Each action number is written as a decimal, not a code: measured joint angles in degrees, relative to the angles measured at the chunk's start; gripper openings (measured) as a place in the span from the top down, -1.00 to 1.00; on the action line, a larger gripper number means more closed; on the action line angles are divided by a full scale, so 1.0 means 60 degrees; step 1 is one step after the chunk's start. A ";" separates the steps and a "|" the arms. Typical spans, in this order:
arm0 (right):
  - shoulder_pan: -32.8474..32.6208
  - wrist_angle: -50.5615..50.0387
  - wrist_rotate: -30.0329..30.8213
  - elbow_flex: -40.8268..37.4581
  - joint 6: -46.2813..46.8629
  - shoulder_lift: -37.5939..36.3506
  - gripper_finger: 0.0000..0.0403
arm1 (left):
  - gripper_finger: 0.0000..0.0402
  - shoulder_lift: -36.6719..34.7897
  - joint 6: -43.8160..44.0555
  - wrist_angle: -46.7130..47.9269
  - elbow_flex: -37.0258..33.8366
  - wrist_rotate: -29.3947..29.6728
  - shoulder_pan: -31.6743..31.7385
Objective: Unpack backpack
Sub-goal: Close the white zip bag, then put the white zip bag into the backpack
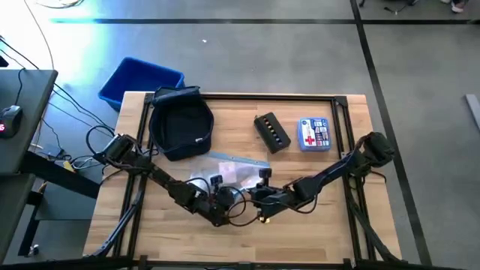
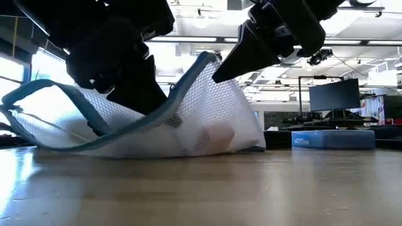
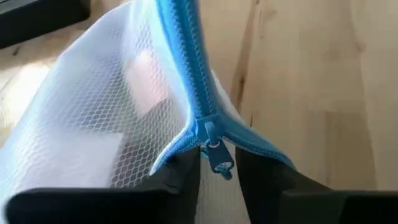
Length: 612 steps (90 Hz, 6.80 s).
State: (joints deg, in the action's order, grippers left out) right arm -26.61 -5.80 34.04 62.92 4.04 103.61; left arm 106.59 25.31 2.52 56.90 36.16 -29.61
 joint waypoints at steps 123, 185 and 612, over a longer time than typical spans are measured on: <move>-0.0011 -0.0308 0.0001 0.0004 -0.0281 0.0015 1.00 | 1.00 0.0000 1.0869 1.3627 0.2048 -0.1709 -0.3483; -0.0033 -0.1512 -0.0460 0.0004 -0.0507 0.0007 0.82 | 0.95 0.0000 0.8910 0.9958 0.2085 0.1496 -0.3764; -0.2273 -0.2765 0.0231 0.1118 -0.0391 0.2514 1.00 | -0.02 -0.3955 -0.0223 1.0813 0.1067 -0.2655 0.5435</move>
State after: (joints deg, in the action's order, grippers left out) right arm -40.25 -22.40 35.43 69.63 1.70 118.69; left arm 82.85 23.97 67.39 63.31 20.23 3.01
